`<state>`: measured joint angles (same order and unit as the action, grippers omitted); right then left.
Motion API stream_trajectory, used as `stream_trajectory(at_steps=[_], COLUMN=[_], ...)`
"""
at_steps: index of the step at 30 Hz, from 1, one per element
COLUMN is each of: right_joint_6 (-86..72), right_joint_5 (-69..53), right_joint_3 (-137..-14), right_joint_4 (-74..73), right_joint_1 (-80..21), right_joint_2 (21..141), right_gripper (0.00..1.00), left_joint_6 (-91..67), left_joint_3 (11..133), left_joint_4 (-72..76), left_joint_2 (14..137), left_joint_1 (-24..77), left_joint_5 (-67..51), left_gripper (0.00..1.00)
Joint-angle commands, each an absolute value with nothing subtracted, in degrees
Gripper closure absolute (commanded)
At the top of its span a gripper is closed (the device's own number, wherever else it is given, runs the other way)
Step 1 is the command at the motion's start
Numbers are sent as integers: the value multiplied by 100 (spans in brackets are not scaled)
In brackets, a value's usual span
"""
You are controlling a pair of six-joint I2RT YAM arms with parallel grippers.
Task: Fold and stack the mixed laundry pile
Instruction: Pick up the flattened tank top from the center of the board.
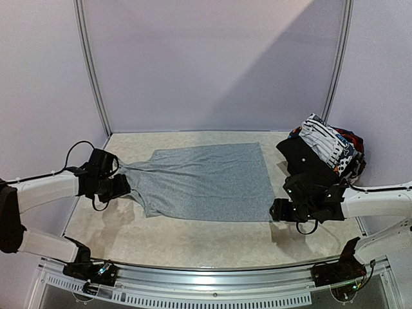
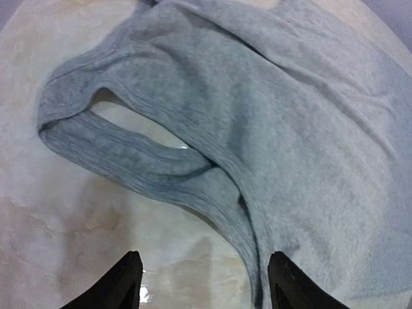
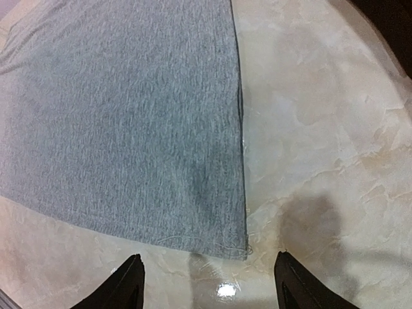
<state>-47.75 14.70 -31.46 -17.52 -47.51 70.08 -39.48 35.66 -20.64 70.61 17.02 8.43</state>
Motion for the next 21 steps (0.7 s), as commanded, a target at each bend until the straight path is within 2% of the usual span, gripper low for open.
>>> stream_trajectory(at_steps=[1, 6, 11, 21], right_joint_6=[-4916, -4909, -4896, -4939], right_joint_5=[1257, 1204, 1159, 912], right_joint_3=[-2848, -2720, -2656, -2484], right_joint_4=[-1656, -1692, -1604, -1285], right_joint_1=[-4568, -4462, -4460, -4461], right_joint_2=[6654, 6479, 6417, 6568], right_gripper=[30, 32, 34, 40], left_joint_6=[-3912, -3889, -3859, -3873], left_joint_3=[3318, 2946, 2640, 2630], left_joint_4=[-2345, -2213, -1461, -984], left_joint_2=[6728, 6676, 6960, 7350], left_joint_1=[2229, 2526, 2868, 3281], left_joint_5=[545, 47, -469, -212], left_gripper=[33, 42, 47, 54])
